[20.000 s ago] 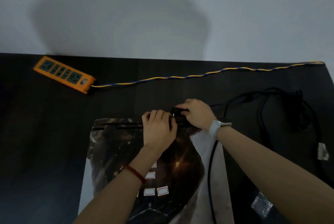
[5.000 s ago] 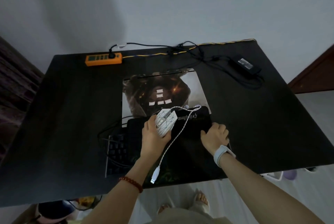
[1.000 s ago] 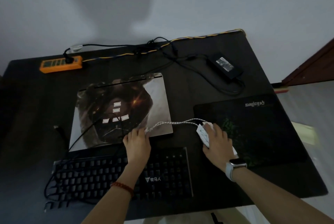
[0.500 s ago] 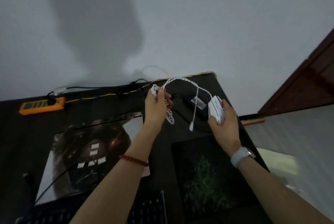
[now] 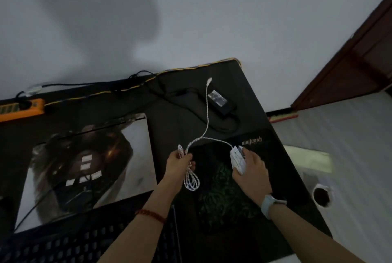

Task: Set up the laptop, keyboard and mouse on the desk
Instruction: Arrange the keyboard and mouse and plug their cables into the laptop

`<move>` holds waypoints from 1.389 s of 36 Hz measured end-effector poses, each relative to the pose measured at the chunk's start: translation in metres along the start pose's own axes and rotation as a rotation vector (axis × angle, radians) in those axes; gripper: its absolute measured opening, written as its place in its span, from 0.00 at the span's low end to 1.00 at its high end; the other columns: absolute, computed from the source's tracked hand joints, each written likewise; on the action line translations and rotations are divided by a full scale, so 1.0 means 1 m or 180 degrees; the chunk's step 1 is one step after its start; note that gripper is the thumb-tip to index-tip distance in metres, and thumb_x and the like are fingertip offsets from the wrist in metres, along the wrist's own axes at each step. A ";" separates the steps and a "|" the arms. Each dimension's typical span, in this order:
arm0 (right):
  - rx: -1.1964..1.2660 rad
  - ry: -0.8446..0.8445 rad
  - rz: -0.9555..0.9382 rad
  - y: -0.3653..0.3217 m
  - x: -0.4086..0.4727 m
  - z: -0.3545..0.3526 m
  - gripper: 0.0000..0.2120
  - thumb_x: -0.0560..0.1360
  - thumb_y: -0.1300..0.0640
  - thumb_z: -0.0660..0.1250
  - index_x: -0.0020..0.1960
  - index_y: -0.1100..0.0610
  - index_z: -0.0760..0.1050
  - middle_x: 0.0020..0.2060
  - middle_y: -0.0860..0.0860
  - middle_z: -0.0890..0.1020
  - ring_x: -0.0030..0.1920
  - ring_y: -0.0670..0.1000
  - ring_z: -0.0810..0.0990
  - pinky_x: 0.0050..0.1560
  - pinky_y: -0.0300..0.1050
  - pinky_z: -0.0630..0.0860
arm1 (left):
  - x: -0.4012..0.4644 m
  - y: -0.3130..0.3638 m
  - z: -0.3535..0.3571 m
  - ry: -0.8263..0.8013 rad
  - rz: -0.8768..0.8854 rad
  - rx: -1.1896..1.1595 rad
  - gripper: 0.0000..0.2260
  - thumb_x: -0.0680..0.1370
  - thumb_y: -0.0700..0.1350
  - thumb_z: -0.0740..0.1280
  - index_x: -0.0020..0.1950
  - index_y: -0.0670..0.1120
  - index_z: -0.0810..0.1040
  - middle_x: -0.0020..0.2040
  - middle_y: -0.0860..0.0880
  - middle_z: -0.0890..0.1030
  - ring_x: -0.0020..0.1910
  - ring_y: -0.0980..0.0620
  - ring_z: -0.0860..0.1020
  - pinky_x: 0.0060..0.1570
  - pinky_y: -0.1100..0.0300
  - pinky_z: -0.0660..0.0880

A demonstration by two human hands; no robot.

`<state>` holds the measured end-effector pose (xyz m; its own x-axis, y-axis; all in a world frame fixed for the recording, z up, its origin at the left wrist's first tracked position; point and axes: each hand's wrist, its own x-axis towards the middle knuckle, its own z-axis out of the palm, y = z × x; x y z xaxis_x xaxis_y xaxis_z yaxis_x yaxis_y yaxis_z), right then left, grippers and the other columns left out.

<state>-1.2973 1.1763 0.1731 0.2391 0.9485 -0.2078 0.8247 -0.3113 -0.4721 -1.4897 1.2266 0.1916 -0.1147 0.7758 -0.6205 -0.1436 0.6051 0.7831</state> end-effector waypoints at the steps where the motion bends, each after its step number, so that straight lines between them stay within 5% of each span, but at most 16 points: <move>1: -0.0061 -0.0034 0.0066 0.006 -0.003 0.005 0.32 0.72 0.50 0.65 0.72 0.53 0.57 0.69 0.55 0.65 0.64 0.59 0.68 0.61 0.55 0.70 | 0.001 -0.008 0.000 -0.0031 -0.0121 0.0003 0.05 0.77 0.32 0.61 0.51 0.37 0.68 0.36 0.44 0.71 0.32 0.50 0.72 0.34 0.58 0.72; 5: -0.0249 -0.0034 0.0204 0.019 -0.013 0.021 0.33 0.72 0.48 0.65 0.72 0.52 0.56 0.68 0.56 0.65 0.63 0.59 0.68 0.59 0.55 0.70 | -0.002 -0.030 0.006 -0.0113 -0.0526 -0.0034 0.04 0.77 0.31 0.60 0.46 0.39 0.69 0.36 0.43 0.71 0.32 0.48 0.73 0.30 0.59 0.76; 11: -0.0579 -0.0064 0.0082 0.030 -0.016 0.029 0.36 0.70 0.45 0.68 0.72 0.53 0.56 0.70 0.56 0.64 0.63 0.59 0.69 0.59 0.54 0.70 | -0.001 -0.053 0.009 0.0027 -0.0716 0.0154 0.11 0.76 0.32 0.61 0.58 0.37 0.68 0.48 0.41 0.76 0.43 0.44 0.79 0.36 0.57 0.74; 15: -0.0592 0.0051 0.0226 0.036 -0.015 0.026 0.36 0.69 0.44 0.69 0.71 0.54 0.59 0.70 0.57 0.65 0.64 0.59 0.68 0.60 0.56 0.70 | 0.001 -0.059 0.015 0.0304 -0.0663 0.0536 0.12 0.73 0.34 0.66 0.57 0.34 0.73 0.39 0.42 0.77 0.38 0.46 0.77 0.44 0.51 0.76; 18: -0.0617 0.0053 0.0203 0.040 -0.011 0.023 0.37 0.69 0.43 0.69 0.71 0.54 0.58 0.69 0.57 0.65 0.65 0.58 0.68 0.61 0.55 0.69 | 0.002 -0.056 0.021 0.0336 -0.0733 0.0569 0.11 0.73 0.35 0.67 0.54 0.35 0.76 0.38 0.41 0.77 0.41 0.44 0.76 0.49 0.50 0.75; 21: -0.0640 -0.0008 0.0124 0.043 -0.009 0.021 0.37 0.69 0.43 0.69 0.71 0.54 0.59 0.70 0.57 0.65 0.65 0.59 0.67 0.61 0.55 0.69 | 0.000 -0.052 0.026 0.0227 -0.0838 0.0476 0.01 0.74 0.36 0.66 0.42 0.39 0.76 0.36 0.43 0.76 0.38 0.47 0.76 0.41 0.54 0.76; 24: -0.0597 -0.0050 0.0087 0.045 -0.007 0.020 0.37 0.69 0.42 0.69 0.71 0.55 0.58 0.70 0.58 0.64 0.65 0.59 0.67 0.62 0.55 0.68 | 0.001 -0.050 0.034 0.0102 -0.0919 0.0448 0.04 0.75 0.38 0.66 0.40 0.41 0.74 0.39 0.42 0.77 0.41 0.46 0.78 0.42 0.53 0.77; 29: -0.0413 0.0006 0.0103 0.044 -0.002 0.010 0.36 0.70 0.38 0.65 0.72 0.54 0.59 0.67 0.56 0.69 0.63 0.58 0.71 0.61 0.54 0.69 | -0.001 -0.054 0.037 -0.0181 -0.0660 0.1794 0.14 0.72 0.47 0.71 0.48 0.36 0.80 0.51 0.39 0.80 0.51 0.42 0.78 0.52 0.51 0.75; 33: 0.0006 0.0140 -0.0070 0.031 0.017 0.002 0.24 0.76 0.48 0.61 0.68 0.57 0.66 0.64 0.56 0.73 0.62 0.59 0.72 0.60 0.54 0.68 | 0.001 -0.044 0.024 0.0054 -0.0332 0.2783 0.26 0.71 0.57 0.68 0.65 0.47 0.71 0.65 0.42 0.69 0.65 0.40 0.68 0.65 0.44 0.67; 38: -0.0314 0.0241 -0.0518 -0.012 0.061 0.004 0.17 0.78 0.56 0.57 0.65 0.60 0.71 0.59 0.58 0.78 0.61 0.59 0.72 0.60 0.53 0.67 | 0.011 -0.022 -0.005 0.0491 0.0153 0.2975 0.19 0.75 0.52 0.64 0.63 0.46 0.72 0.63 0.42 0.73 0.62 0.41 0.71 0.61 0.44 0.70; 41: 0.0058 -0.0105 -0.0327 -0.043 0.090 0.011 0.18 0.78 0.57 0.56 0.66 0.64 0.68 0.60 0.62 0.77 0.61 0.62 0.72 0.59 0.53 0.69 | 0.013 -0.009 -0.024 0.0668 0.0311 0.2991 0.16 0.77 0.48 0.62 0.63 0.44 0.72 0.62 0.42 0.73 0.60 0.42 0.73 0.61 0.45 0.71; 44: 0.0915 -0.0539 0.0660 -0.069 0.124 0.023 0.18 0.78 0.57 0.56 0.63 0.67 0.68 0.59 0.64 0.76 0.60 0.64 0.73 0.54 0.50 0.71 | 0.020 0.005 -0.045 0.0867 0.0446 0.3000 0.15 0.77 0.47 0.63 0.62 0.45 0.72 0.61 0.43 0.74 0.59 0.44 0.73 0.60 0.46 0.71; 47: 0.2134 -0.0629 0.1303 -0.087 0.145 0.033 0.13 0.77 0.59 0.57 0.52 0.68 0.73 0.49 0.63 0.79 0.45 0.59 0.77 0.40 0.45 0.69 | 0.028 0.014 -0.063 0.1015 0.0580 0.3085 0.13 0.77 0.46 0.63 0.61 0.47 0.74 0.59 0.45 0.75 0.55 0.48 0.75 0.56 0.51 0.75; 50: 0.2488 -0.0415 0.0957 -0.104 0.143 0.034 0.11 0.77 0.64 0.57 0.55 0.68 0.74 0.32 0.55 0.77 0.34 0.51 0.74 0.41 0.44 0.72 | 0.037 0.019 -0.078 0.0849 0.0452 0.2726 0.12 0.78 0.46 0.61 0.61 0.47 0.73 0.53 0.50 0.77 0.46 0.54 0.77 0.44 0.59 0.75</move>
<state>-1.3663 1.3429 0.1634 0.2909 0.8195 -0.4937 0.1327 -0.5456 -0.8275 -1.5733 1.2527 0.1804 -0.3146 0.8505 -0.4214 0.6570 0.5155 0.5501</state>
